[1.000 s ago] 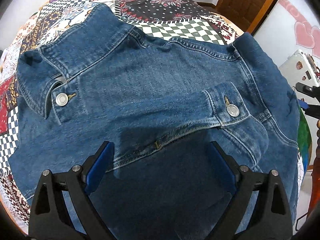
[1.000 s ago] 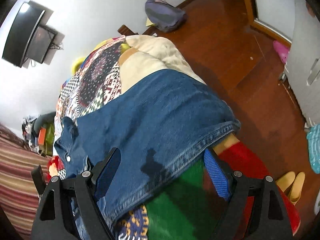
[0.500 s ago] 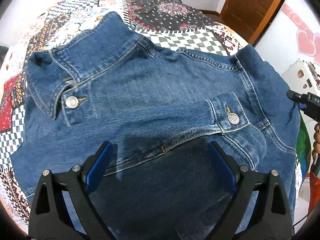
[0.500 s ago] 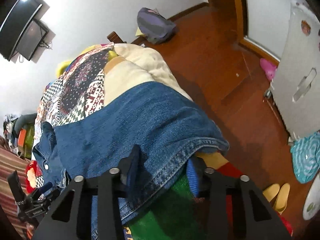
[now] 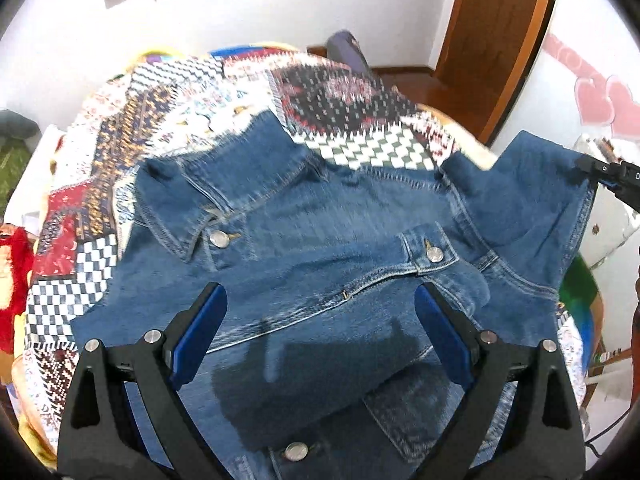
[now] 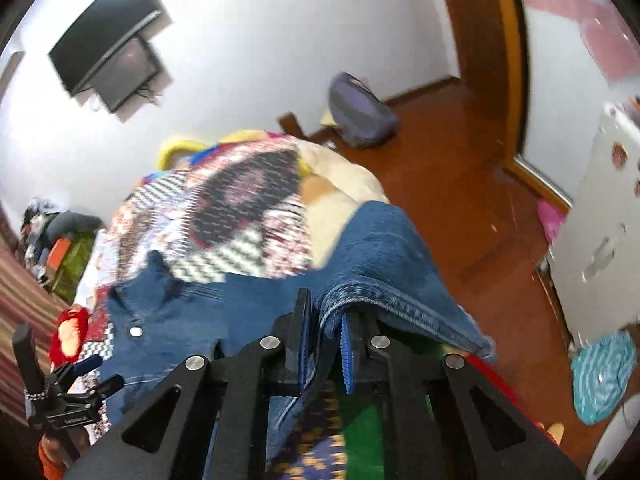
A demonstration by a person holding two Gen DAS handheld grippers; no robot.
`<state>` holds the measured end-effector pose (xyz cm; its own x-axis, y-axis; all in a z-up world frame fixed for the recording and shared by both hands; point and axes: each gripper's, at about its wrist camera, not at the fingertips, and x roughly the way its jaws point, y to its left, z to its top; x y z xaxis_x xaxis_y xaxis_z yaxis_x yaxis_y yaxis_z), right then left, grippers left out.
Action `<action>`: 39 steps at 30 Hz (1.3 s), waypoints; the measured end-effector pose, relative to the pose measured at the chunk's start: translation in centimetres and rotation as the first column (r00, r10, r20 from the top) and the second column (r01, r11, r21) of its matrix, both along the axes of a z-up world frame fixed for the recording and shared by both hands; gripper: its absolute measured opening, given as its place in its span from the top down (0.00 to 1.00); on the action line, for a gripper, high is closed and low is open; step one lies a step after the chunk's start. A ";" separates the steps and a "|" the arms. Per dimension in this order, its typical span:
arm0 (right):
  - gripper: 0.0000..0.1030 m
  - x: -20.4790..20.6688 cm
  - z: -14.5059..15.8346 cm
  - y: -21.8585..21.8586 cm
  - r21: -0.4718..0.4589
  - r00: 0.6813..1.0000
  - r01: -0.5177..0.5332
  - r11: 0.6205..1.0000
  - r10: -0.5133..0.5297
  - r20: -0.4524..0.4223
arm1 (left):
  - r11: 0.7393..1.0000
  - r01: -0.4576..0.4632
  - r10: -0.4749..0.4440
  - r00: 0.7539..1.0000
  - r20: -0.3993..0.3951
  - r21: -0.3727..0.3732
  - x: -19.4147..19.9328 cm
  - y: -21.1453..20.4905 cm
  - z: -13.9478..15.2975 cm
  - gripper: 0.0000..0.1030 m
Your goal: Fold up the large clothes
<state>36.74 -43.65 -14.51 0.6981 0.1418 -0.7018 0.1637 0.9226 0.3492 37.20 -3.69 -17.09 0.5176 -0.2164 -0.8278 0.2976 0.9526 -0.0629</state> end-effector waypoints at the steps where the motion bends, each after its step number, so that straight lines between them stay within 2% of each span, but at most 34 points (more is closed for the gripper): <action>1: 0.90 0.0 0.8 0.7 0.002 1.000 -0.017 1.000 0.017 0.018 | 1.000 -0.006 0.006 1.000 0.012 -0.011 -0.3 0.5 0.5 0.07; 4: 0.91 -0.1 3.2 3.4 -0.010 0.994 -0.085 0.996 0.086 0.061 | 0.999 -0.025 0.026 0.999 0.042 -0.037 -1.0 1.7 1.8 0.07; 6: 0.92 0.0 4.7 5.8 0.016 0.985 -0.146 0.989 0.144 0.098 | 0.998 -0.040 0.043 0.997 0.065 -0.045 -1.7 2.8 2.5 0.07; 10: 0.92 1.1 6.7 11.0 0.036 0.962 -0.241 0.970 0.233 0.142 | 0.997 -0.075 0.078 0.992 0.098 -0.033 -2.9 4.8 3.5 0.07; 16: 0.92 2.9 7.5 20.1 0.038 0.911 -0.394 0.918 0.385 0.147 | 0.989 -0.146 0.147 0.979 0.144 -0.020 -5.0 8.7 4.2 0.07; 19: 0.92 3.8 5.8 24.4 0.059 0.879 -0.475 0.878 0.469 0.086 | 0.982 -0.189 0.190 0.970 0.151 -0.022 -5.9 10.8 4.1 0.07; 25: 0.92 3.6 -2.1 31.4 0.084 0.792 -0.591 0.802 0.597 -0.129 | 0.968 -0.250 0.253 0.960 0.118 -0.037 -6.9 14.1 2.9 0.06; 29: 0.92 2.4 -6.3 31.9 0.086 0.740 -0.627 0.774 0.626 -0.245 | 0.960 -0.278 0.280 0.955 0.098 -0.031 -7.3 15.1 1.8 0.06; 32: 0.91 1.5 -8.1 32.0 0.078 0.702 -0.654 0.752 0.642 -0.308 | 0.959 -0.281 0.282 0.955 0.091 -0.026 -7.7 15.1 1.3 0.06; 37: 0.91 -0.1 -9.7 31.3 0.064 0.656 -0.681 0.729 0.647 -0.389 | 0.966 -0.259 0.256 0.961 0.109 0.017 -7.9 13.8 1.4 0.06; 39: 0.91 -0.7 -9.4 30.6 0.075 0.654 -0.680 0.729 0.650 -0.388 | 0.970 -0.241 0.234 0.964 0.128 0.041 -8.1 12.8 1.7 0.06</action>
